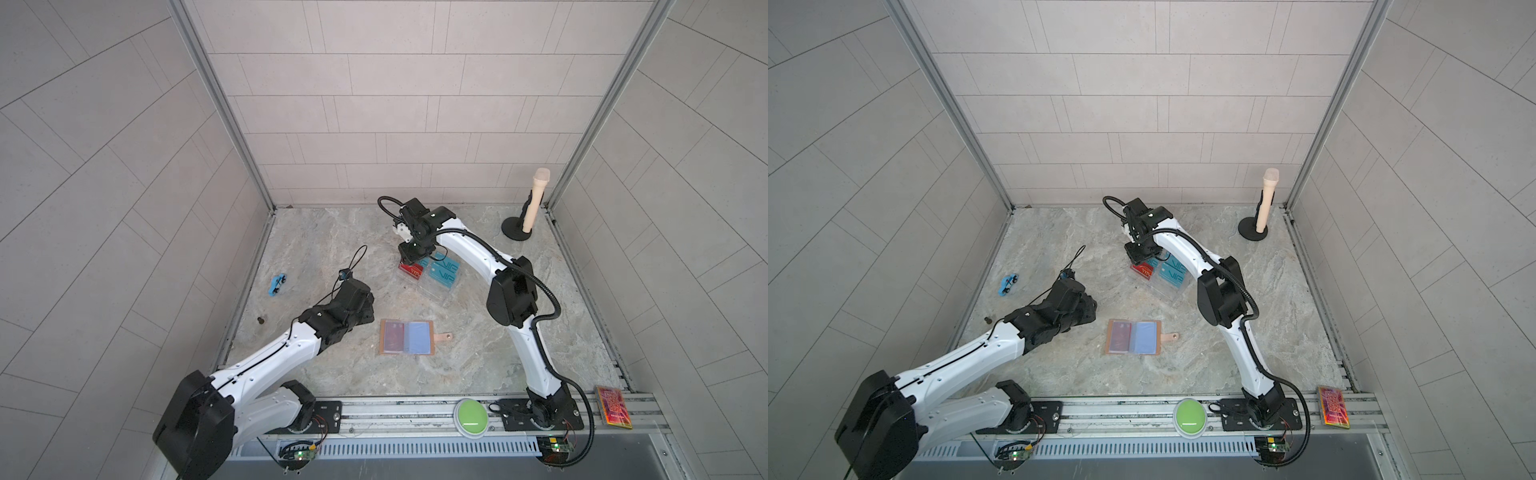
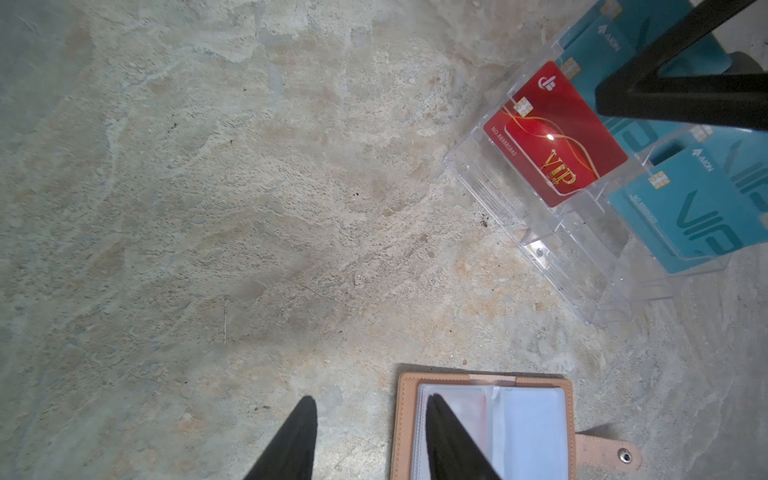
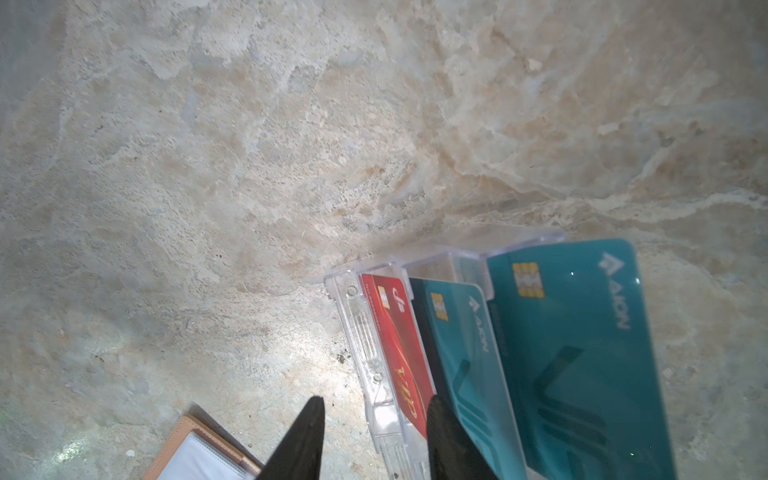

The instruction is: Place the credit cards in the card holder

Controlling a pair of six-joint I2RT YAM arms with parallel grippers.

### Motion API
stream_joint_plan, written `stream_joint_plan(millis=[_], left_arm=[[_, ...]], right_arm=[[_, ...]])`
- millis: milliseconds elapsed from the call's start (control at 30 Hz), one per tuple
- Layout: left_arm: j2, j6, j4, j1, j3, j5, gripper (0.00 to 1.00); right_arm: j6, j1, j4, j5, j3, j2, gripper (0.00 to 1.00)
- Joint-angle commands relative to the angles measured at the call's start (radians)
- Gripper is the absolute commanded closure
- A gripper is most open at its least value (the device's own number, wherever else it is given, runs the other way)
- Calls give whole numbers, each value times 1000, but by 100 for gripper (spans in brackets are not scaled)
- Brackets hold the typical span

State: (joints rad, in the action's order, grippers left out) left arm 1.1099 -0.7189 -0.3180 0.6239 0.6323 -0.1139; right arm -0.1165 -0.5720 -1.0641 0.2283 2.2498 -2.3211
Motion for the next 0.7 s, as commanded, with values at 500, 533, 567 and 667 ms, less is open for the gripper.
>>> stream_joint_plan(millis=[500, 533, 567, 667], left_arm=[[24, 16, -40, -4, 35, 2, 38], [26, 16, -42, -4, 37, 1, 38], [29, 18, -45, -3, 39, 2, 38], [39, 19, -52, -4, 44, 3, 38]], right_arm=[[76, -1, -78, -72, 59, -84, 56], [76, -2, -76, -67, 58, -85, 56], [76, -4, -76, -61, 58, -87, 55], [79, -12, -73, -42, 59, -86, 57]])
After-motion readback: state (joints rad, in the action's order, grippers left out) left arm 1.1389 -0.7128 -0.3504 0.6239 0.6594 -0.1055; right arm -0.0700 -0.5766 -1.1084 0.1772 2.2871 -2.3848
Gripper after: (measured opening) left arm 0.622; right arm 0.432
